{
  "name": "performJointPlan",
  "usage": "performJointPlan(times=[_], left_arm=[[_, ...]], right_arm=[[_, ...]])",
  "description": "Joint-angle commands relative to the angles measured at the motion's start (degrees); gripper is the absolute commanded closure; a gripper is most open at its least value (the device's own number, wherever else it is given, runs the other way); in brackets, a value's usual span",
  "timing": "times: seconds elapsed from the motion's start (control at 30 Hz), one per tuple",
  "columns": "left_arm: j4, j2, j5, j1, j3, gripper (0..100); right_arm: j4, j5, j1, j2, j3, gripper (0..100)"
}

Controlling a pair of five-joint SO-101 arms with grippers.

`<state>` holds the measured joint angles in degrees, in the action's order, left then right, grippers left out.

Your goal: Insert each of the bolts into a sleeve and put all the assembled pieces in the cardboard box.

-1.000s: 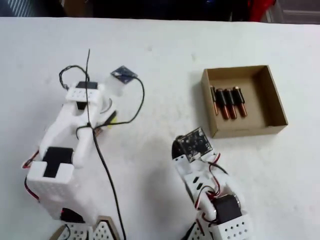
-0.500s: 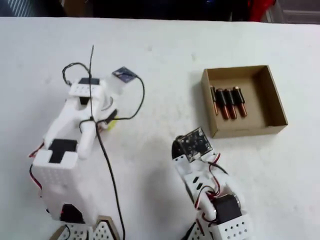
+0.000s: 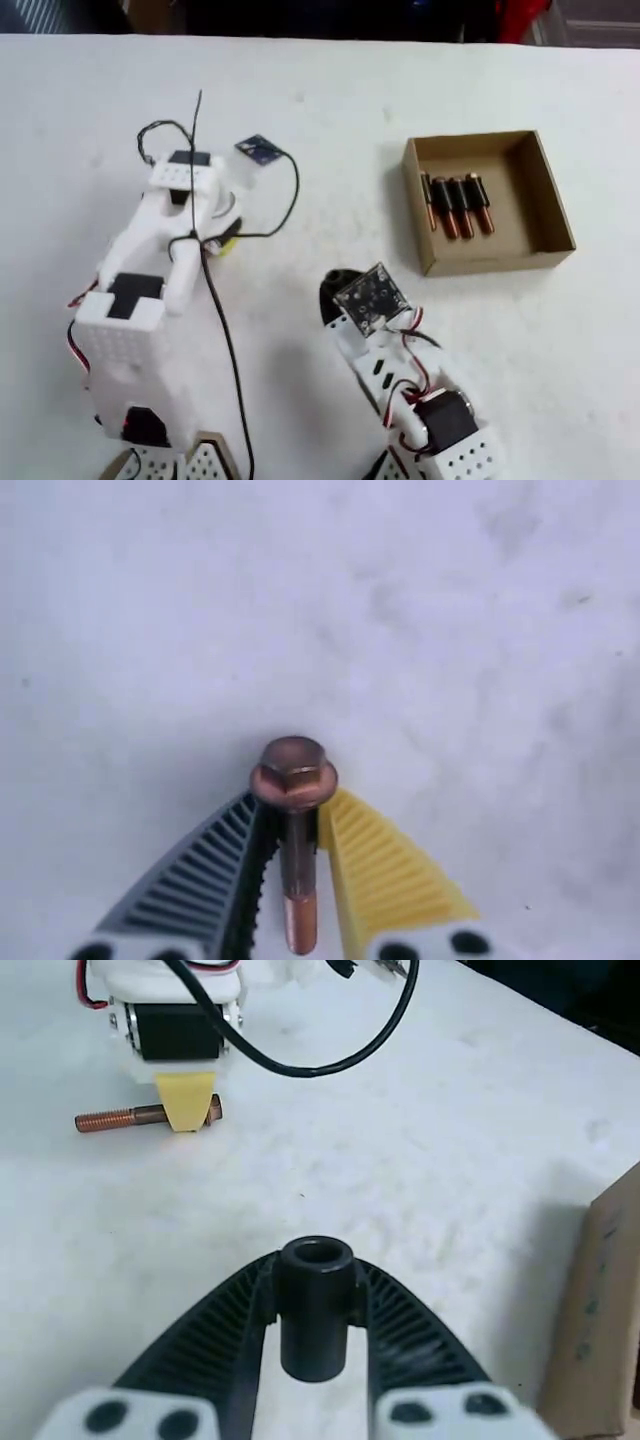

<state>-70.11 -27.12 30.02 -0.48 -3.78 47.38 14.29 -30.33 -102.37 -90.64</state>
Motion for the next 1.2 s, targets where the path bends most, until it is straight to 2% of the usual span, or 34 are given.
performJointPlan(times=[0.0,0.37,0.6,0.8,0.9,0.97,1.07,1.17], left_arm=[[-3.08,3.47,0.53,2.33,3.25,98],[-14.07,18.42,0.0,2.95,3.16,98],[-21.1,20.44,0.0,2.51,3.25,98],[-21.1,21.67,-0.26,2.42,3.25,98],[-20.75,23.52,-4.92,2.42,3.34,98],[-19.87,25.19,-8.62,2.51,3.34,98],[-17.58,28.44,-11.52,2.42,3.34,98],[-15.91,32.04,-13.36,2.59,3.34,98]], right_arm=[[-1.36,-0.18,-0.4,-0.84,0.35,98.1],[-2.33,-0.62,-3.38,-0.84,0.26,98.1],[-14.29,-0.62,-3.47,-0.84,-5.36,98.1],[-19.47,-0.62,-3.56,-0.75,-6.15,98.1],[-22.29,-1.23,-3.47,-0.75,-6.15,98.1],[-24.13,-5.01,-3.47,-0.75,-6.15,98.1],[-24.92,-9.05,-3.47,-0.75,-6.15,98.2],[-25.71,-9.93,-3.47,-0.75,-6.15,98.2]])
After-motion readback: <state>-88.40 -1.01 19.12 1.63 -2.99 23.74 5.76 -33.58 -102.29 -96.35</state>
